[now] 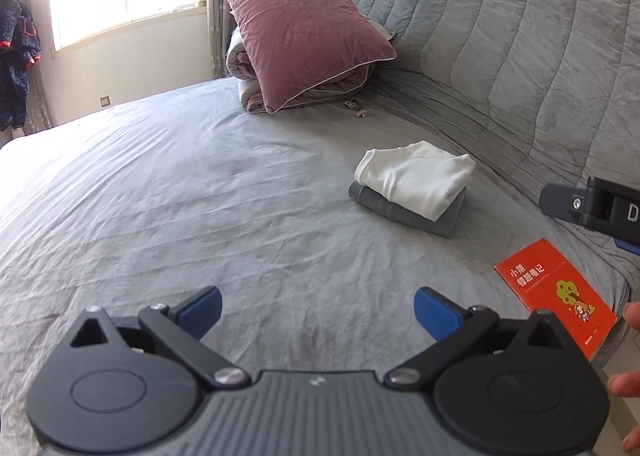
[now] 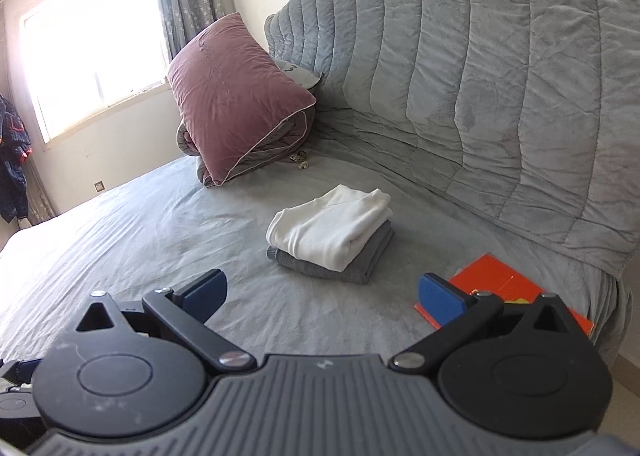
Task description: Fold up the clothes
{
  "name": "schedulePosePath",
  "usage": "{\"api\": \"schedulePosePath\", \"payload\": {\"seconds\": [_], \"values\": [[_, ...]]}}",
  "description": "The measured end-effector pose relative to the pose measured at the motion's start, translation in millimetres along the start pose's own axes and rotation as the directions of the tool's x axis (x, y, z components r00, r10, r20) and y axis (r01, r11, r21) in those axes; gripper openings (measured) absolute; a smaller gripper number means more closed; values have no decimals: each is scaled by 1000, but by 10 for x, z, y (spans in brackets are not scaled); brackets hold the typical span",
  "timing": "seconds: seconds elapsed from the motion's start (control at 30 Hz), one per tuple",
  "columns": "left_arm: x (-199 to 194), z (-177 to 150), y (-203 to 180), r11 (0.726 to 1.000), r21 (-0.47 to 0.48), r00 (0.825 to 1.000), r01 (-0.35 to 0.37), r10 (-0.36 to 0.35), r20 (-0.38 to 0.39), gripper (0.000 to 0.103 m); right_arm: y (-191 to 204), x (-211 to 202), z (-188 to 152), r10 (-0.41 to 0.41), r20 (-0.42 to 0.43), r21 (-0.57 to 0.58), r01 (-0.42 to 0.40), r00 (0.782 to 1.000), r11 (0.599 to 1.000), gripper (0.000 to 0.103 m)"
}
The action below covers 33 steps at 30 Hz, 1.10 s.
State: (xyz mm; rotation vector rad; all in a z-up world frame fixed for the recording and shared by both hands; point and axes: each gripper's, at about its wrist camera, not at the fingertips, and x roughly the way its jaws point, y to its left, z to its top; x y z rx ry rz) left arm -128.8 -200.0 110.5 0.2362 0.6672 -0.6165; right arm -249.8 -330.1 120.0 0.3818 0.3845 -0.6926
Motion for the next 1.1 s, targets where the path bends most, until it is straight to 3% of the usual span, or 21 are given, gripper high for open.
{"api": "schedulePosePath", "payload": {"seconds": [0.23, 0.43, 1.1], "values": [[-112, -207, 100, 998, -16, 998, -69, 69, -2, 102, 111, -145, -298, -44, 25, -31, 45, 999, 998, 103], [-111, -325, 181, 997, -35, 998, -63, 62, -22, 102, 202, -197, -443, -84, 35, -64, 87, 996, 994, 103], [64, -469, 373, 998, -61, 999, -25, 23, -42, 102, 425, -61, -666, -109, 13, -111, 109, 994, 988, 103]]}}
